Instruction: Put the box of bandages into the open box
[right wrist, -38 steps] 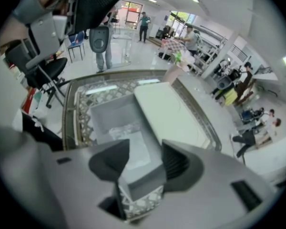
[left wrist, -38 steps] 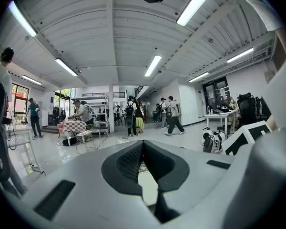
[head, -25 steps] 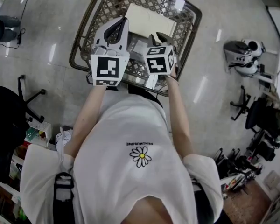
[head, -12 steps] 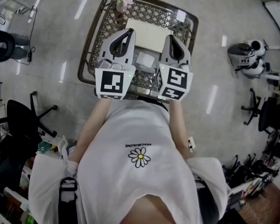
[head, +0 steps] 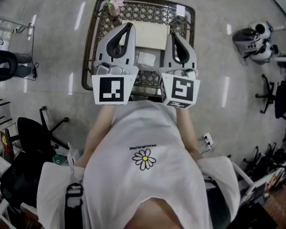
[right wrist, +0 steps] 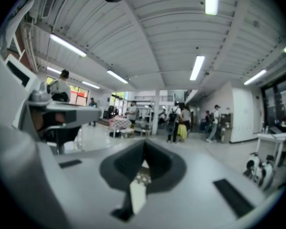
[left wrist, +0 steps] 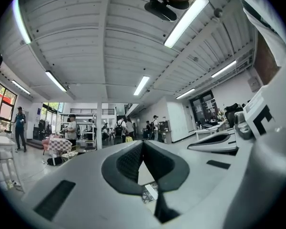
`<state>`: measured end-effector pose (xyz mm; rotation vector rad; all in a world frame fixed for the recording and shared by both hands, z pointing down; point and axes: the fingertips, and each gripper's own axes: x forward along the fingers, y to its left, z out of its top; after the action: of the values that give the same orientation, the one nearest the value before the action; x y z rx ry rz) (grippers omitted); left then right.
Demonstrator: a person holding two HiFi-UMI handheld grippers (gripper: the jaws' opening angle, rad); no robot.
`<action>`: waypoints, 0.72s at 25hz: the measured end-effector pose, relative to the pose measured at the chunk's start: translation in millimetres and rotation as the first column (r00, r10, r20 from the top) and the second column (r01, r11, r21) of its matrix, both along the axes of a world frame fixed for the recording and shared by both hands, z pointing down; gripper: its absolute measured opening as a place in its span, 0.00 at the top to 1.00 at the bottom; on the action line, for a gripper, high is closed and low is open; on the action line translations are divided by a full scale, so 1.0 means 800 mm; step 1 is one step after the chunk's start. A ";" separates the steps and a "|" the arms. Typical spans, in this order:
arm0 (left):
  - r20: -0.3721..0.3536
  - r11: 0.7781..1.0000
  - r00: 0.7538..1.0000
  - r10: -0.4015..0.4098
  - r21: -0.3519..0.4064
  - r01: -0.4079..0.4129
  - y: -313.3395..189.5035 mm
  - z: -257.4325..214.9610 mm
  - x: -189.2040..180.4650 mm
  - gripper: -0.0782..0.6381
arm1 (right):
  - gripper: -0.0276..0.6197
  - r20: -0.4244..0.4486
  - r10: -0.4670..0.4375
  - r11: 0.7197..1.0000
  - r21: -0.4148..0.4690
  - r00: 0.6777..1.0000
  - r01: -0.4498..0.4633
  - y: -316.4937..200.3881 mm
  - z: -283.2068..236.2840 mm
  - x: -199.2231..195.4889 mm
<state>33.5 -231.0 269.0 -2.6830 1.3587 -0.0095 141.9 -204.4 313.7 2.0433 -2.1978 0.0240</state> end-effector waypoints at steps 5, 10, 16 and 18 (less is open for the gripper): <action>-0.018 1.000 1.000 0.003 -0.024 -0.004 0.003 0.005 0.001 0.86 | 0.91 -0.013 0.022 1.000 0.009 1.000 -0.022 0.005 -0.003 0.008; -0.029 1.000 1.000 -0.003 -0.029 0.002 0.005 0.002 0.000 0.86 | 0.91 -0.031 0.019 1.000 0.011 0.999 -0.018 0.008 -0.006 0.008; -0.019 1.000 1.000 -0.008 -0.022 0.007 0.006 0.002 -0.003 0.86 | 0.91 -0.050 0.028 1.000 0.010 0.998 -0.027 0.010 -0.006 0.008; -0.016 1.000 1.000 -0.010 -0.019 0.009 0.006 0.002 -0.003 0.86 | 0.91 -0.058 0.032 0.999 0.006 0.998 -0.031 0.010 -0.006 0.010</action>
<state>31.0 -226.0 270.7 -2.6979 1.3828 -0.0011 149.9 -196.0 309.0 2.0547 -2.1339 -0.0376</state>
